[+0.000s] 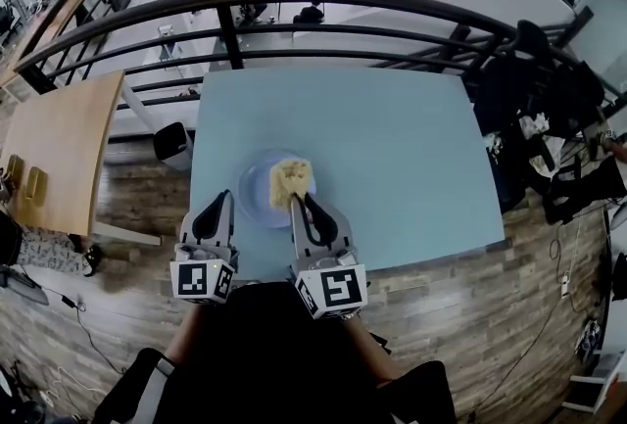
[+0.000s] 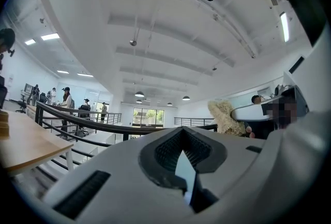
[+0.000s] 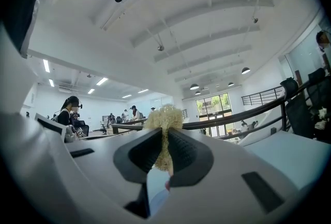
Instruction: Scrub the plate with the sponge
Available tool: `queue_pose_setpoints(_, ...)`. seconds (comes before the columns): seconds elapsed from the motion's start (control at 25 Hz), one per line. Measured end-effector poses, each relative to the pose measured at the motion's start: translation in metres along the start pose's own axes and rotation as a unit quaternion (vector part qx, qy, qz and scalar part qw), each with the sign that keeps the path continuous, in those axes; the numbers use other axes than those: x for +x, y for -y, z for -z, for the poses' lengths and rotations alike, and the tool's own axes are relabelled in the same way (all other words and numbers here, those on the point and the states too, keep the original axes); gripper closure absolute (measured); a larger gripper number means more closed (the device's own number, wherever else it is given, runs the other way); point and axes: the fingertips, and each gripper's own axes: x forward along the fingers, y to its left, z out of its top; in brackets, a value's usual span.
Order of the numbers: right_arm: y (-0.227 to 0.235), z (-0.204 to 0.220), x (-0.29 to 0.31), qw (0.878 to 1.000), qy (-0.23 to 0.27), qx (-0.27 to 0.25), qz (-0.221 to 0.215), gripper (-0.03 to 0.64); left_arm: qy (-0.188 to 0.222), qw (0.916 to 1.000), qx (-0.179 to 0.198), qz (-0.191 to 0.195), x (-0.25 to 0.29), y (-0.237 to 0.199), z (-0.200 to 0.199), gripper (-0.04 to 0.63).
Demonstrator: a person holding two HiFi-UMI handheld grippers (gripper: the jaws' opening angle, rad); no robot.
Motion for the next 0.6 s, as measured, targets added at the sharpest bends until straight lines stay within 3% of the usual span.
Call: queue_pose_setpoints(0.6,0.001,-0.001,0.008,1.000,0.009,-0.004,0.012,0.580,0.011,0.9998,0.006,0.018,0.010,-0.003,-0.001,0.594)
